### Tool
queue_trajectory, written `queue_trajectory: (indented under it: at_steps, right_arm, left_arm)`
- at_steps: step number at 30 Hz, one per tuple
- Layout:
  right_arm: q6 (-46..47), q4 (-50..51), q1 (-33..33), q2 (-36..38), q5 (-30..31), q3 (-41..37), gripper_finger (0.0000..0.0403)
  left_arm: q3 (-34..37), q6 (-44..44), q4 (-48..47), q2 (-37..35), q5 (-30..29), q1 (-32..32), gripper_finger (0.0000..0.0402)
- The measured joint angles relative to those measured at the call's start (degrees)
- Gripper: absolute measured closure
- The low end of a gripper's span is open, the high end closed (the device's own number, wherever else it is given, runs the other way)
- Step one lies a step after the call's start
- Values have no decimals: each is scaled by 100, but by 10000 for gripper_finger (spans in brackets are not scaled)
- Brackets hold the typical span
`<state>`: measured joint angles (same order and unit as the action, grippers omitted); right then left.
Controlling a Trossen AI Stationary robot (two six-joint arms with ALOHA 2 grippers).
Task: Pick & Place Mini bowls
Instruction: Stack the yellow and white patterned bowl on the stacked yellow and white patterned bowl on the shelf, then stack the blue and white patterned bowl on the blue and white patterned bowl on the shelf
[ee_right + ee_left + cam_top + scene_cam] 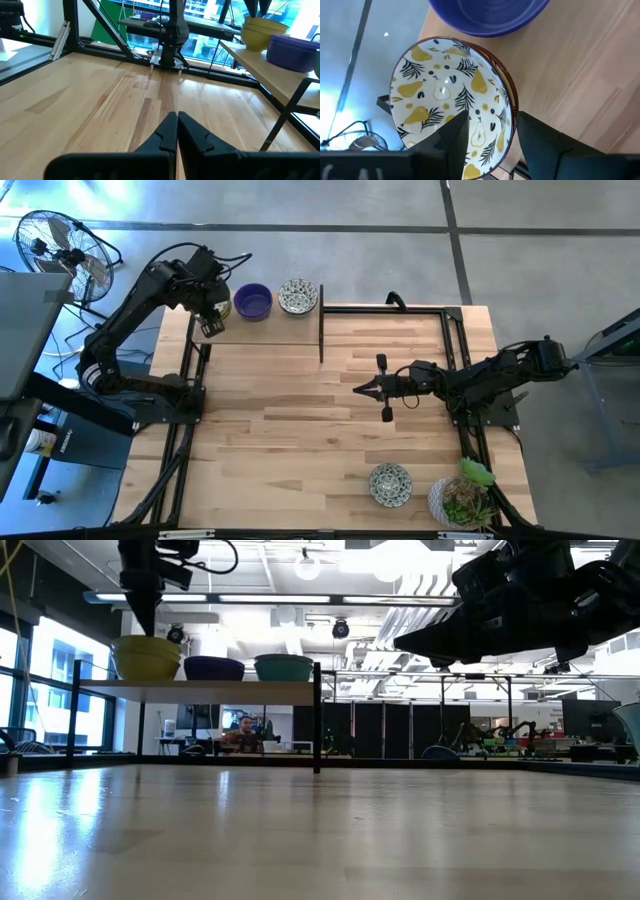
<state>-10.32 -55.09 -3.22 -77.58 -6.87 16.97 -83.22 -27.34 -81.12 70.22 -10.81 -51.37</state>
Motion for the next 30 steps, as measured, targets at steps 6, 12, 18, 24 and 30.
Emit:
queue_trajectory:
  at_steps: [6, 12, 18, 24, 30]
  right_arm:
    - [3, 0, -2, 0, -1, 0, 401]
    - [2, 0, -1, 0, -15, 0, 401]
    - [0, 0, -1, 0, -17, 0, 401]
    - [0, 0, -2, 0, -17, 0, 402]
    - [-1, -1, -2, 0, -19, 0, 402]
  left_arm:
    - [319, -60, 188, 2, -6, 0, 260]
    - [457, -149, 317, 2, 93, 2, 332]
    - [457, -245, 315, 0, 111, 2, 392]
    - [457, -198, 315, 2, 103, 2, 372]
    - [457, -248, 288, 2, 221, 1, 308]
